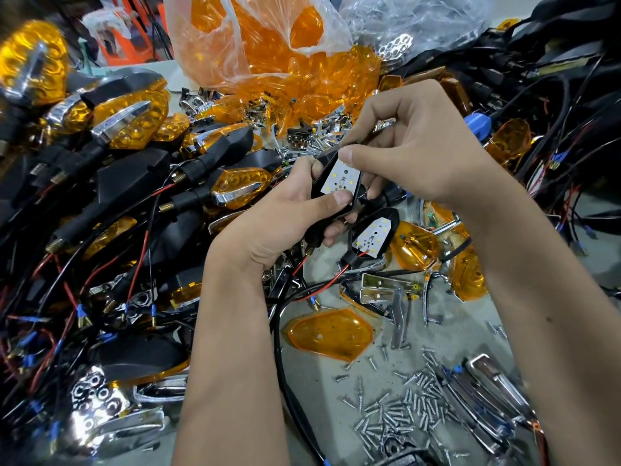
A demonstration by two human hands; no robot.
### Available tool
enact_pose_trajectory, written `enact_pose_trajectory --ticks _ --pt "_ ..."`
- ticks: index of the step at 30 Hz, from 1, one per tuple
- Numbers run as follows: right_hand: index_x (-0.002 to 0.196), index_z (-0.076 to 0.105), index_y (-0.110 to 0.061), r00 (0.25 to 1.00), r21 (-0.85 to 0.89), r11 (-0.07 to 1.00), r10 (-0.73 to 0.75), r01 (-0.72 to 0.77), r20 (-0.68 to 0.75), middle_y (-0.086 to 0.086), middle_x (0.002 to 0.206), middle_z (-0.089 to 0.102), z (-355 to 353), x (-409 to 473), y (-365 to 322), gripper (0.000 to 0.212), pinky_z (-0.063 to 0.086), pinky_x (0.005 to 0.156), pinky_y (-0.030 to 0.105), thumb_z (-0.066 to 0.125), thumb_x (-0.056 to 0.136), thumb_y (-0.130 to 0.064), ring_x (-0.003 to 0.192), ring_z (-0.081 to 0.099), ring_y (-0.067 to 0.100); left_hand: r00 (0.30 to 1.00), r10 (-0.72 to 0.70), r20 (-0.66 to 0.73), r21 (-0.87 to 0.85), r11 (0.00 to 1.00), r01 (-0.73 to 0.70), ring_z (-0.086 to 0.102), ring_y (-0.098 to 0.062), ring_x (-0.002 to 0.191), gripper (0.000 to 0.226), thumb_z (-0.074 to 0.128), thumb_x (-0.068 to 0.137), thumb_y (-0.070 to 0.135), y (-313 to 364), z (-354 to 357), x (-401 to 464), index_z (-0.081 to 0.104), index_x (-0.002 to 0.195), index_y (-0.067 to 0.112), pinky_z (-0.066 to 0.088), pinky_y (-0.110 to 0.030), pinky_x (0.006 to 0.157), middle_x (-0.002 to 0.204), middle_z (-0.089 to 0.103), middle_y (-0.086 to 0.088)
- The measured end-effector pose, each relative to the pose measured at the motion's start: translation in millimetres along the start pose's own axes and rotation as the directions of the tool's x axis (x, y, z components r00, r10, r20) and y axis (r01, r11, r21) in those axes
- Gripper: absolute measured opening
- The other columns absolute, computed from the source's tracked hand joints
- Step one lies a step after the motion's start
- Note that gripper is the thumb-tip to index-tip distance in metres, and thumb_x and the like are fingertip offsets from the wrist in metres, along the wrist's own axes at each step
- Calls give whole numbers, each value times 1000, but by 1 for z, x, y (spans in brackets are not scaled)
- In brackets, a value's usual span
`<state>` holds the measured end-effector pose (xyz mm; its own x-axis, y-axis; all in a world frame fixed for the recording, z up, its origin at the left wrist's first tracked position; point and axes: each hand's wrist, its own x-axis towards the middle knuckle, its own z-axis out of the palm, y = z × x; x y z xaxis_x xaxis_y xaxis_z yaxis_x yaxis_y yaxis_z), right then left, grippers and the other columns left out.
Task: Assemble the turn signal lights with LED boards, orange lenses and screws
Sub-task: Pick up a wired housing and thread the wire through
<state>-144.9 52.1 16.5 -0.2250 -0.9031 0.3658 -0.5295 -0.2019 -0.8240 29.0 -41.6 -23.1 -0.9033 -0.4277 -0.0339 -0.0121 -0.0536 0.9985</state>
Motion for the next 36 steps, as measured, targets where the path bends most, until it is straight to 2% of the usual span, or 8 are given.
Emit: enact_pose_trajectory --ticks 4,10,23,26,29,32,34,36 --pt "81 69 -5 1000 0 1000 -4 4 1 15 70 73 0 -1 -2 14 60 53 33 78 91 -9 54 72 27 1000 1 -9 2 1000 -1 47 -20 62 42 62 94 18 0 0 0 30 120 18 46 -33 59 87 63 -13" --pt "84 70 -1 1000 -44 999 3 -4 -11 5 57 69 0 0 -6 12 58 51 30 77 91 -7 49 70 22 1000 2 -26 -41 999 -3 47 -20 62 39 61 93 16 2 3 -2 32 119 14 47 -32 59 86 64 -11" --pt "84 71 -6 1000 -82 997 -6 7 14 2 58 69 -2 -1 -11 10 57 52 27 77 91 -9 48 70 19 1000 -1 -10 -37 999 0 50 -20 65 42 61 94 15 4 4 -4 32 125 17 48 -34 62 88 62 -13" --pt "85 72 -4 1000 -83 997 1 1 30 2 58 70 -4 -1 -9 10 58 52 30 78 92 -9 48 70 20 1000 -17 -14 -13 1000 17 51 -23 66 45 63 93 17 4 4 -4 34 126 7 47 -40 64 87 64 -14" --pt "84 73 -3 997 -77 997 25 -19 73 5 57 69 -6 -2 -8 10 57 49 32 78 91 -8 47 69 24 998 -67 -11 12 998 67 54 -27 69 59 64 93 21 5 4 -2 31 137 0 48 -42 66 90 67 -17" --pt "84 73 1 987 -65 997 49 -40 154 7 56 70 -8 -3 -7 9 55 46 27 77 91 -2 47 69 26 998 -67 9 -20 998 68 58 -27 77 42 62 94 19 4 7 3 39 128 9 53 -40 66 93 69 -13" --pt "84 72 4 979 -37 997 70 -64 192 9 58 71 -8 -3 -6 9 54 44 28 75 91 1 46 70 30 999 -41 -35 49 998 43 59 -19 92 37 62 92 22 1 8 7 47 125 13 52 -42 77 99 68 -2" --pt "83 71 3 981 -22 997 81 -78 175 10 60 71 -7 -3 -5 10 56 44 32 75 92 0 46 69 33 998 -7 -66 71 997 12 57 -15 103 30 61 93 23 -2 10 10 54 122 18 52 -40 85 105 64 2"
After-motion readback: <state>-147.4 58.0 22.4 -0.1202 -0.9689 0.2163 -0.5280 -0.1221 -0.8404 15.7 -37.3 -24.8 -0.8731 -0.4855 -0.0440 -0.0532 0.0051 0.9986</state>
